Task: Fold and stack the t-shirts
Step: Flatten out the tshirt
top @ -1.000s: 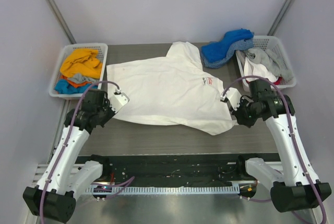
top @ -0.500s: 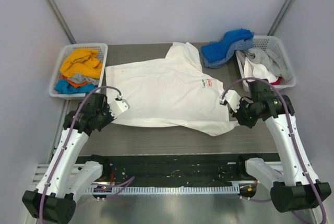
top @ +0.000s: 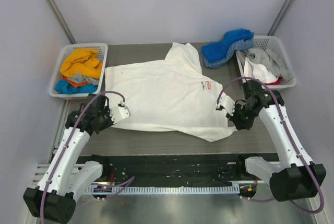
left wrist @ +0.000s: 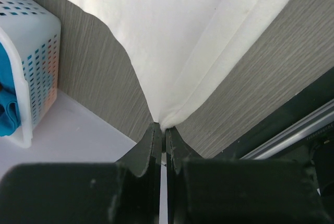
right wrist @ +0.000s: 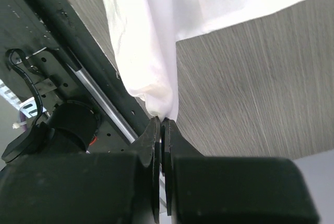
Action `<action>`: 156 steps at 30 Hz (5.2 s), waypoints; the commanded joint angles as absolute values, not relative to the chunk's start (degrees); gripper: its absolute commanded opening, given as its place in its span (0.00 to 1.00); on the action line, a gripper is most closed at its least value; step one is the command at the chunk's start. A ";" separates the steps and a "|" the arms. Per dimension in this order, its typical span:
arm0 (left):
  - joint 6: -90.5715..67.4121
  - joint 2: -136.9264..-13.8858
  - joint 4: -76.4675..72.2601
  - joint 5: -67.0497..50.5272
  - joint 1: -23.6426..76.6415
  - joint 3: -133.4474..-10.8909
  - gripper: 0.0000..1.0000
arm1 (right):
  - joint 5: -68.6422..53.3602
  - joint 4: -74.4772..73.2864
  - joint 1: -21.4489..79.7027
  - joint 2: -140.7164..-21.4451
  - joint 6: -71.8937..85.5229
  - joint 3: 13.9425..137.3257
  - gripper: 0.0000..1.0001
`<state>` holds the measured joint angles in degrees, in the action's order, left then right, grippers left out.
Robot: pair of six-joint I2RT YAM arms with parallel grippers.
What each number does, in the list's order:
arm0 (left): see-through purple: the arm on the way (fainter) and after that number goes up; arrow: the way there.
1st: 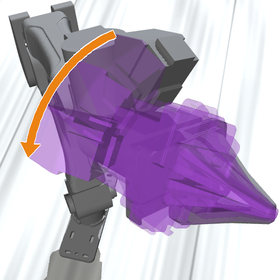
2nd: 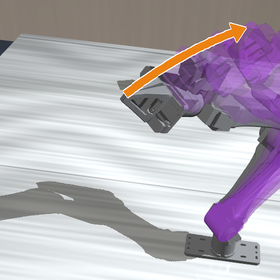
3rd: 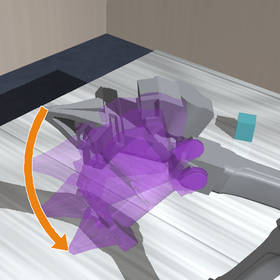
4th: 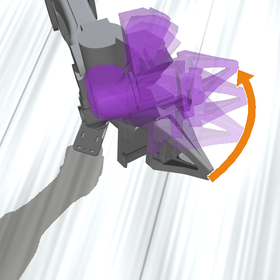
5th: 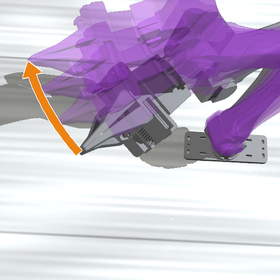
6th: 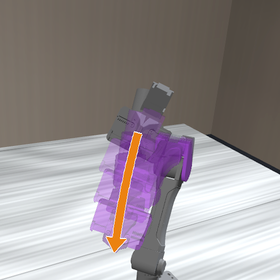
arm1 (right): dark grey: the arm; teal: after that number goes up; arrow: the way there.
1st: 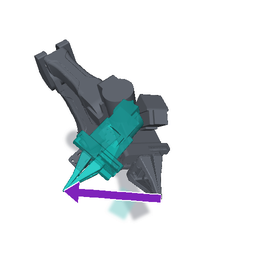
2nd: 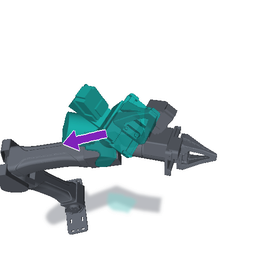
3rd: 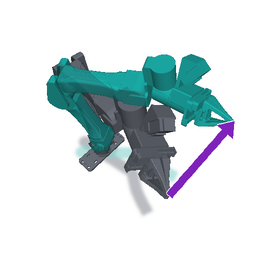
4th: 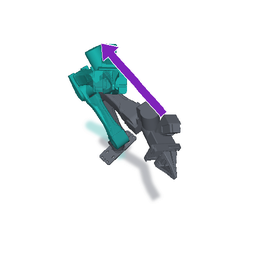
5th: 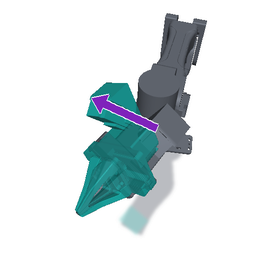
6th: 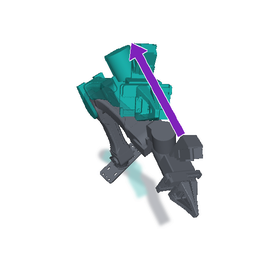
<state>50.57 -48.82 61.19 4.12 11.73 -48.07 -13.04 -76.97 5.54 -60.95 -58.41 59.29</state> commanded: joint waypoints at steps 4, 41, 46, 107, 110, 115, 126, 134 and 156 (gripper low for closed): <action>54.40 -50.88 67.23 6.15 11.86 -52.03 0.00 | -18.28 -86.31 5.45 -66.35 -63.72 57.92 0.01; 38.60 -62.65 39.22 2.81 11.78 -50.09 0.71 | -12.67 -45.48 5.63 -75.05 -41.78 62.66 0.67; 28.75 -71.36 29.10 3.60 11.86 -55.01 0.85 | -8.36 -27.71 5.89 -81.02 -27.55 65.56 0.77; 22.23 -90.97 15.47 11.69 13.62 -57.57 0.82 | 18.45 -0.26 14.33 -139.39 -33.04 107.22 0.80; 22.67 -90.97 15.03 11.95 13.62 -57.04 0.81 | 20.56 1.41 14.33 -141.32 -36.03 109.24 0.80; 23.55 -91.05 14.06 12.39 13.71 -56.25 0.81 | 22.32 2.81 14.24 -143.78 -39.37 111.88 0.80; 23.91 -93.16 13.01 13.45 13.71 -57.13 0.80 | 24.17 0.97 14.24 -150.12 -40.70 122.87 0.81; 23.82 -92.64 12.48 13.71 13.80 -56.87 0.80 | 22.41 0.35 14.15 -143.36 -37.44 119.19 0.82; 22.50 -83.15 14.32 11.07 13.89 -55.37 0.81 | 20.39 -7.91 12.83 -117.95 -37.25 100.29 1.00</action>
